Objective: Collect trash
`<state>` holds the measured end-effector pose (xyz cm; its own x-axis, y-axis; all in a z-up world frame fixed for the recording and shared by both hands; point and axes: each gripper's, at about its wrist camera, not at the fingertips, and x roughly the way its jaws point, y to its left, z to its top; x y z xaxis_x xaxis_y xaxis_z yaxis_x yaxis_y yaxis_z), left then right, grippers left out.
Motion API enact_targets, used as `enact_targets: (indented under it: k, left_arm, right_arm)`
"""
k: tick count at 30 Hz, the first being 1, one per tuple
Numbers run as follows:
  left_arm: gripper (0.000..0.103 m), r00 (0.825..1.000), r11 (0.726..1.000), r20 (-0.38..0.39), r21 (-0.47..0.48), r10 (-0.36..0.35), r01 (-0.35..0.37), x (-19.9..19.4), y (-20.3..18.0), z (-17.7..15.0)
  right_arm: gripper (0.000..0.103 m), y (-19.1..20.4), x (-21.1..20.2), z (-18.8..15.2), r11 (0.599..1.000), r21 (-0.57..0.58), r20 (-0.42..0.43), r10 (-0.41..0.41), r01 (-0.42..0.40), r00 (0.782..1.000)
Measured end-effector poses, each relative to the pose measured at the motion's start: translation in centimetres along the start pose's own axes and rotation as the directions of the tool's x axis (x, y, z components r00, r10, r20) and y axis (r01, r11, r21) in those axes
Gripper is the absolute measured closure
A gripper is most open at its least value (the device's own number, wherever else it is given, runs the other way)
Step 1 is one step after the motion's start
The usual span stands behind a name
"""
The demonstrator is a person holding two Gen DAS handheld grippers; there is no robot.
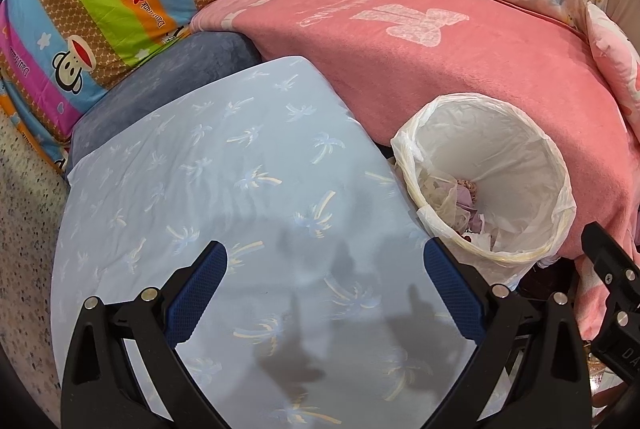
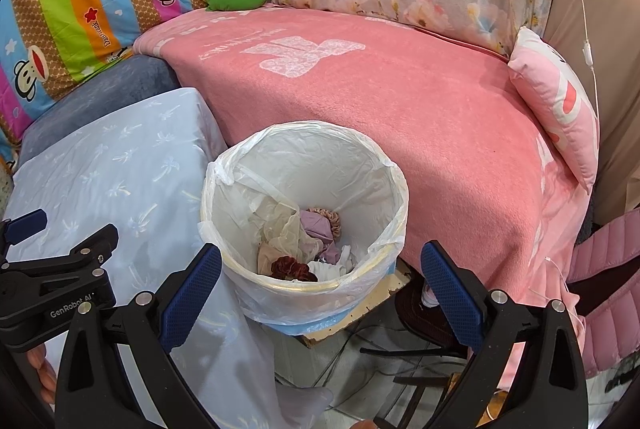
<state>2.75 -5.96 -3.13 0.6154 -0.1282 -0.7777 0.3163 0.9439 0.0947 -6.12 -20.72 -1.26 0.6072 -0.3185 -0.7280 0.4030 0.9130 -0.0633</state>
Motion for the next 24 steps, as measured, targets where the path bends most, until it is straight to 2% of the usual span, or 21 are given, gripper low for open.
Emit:
enact_targets:
  k: [24]
  left_arm:
    - [0.008,1.000,1.000,-0.013,0.008,-0.015,0.015,0.44,0.00,-0.23]
  right_arm:
    - [0.006,-0.05,0.35,0.02,1.000,0.001,-0.004,0.002,-0.002,1.000]
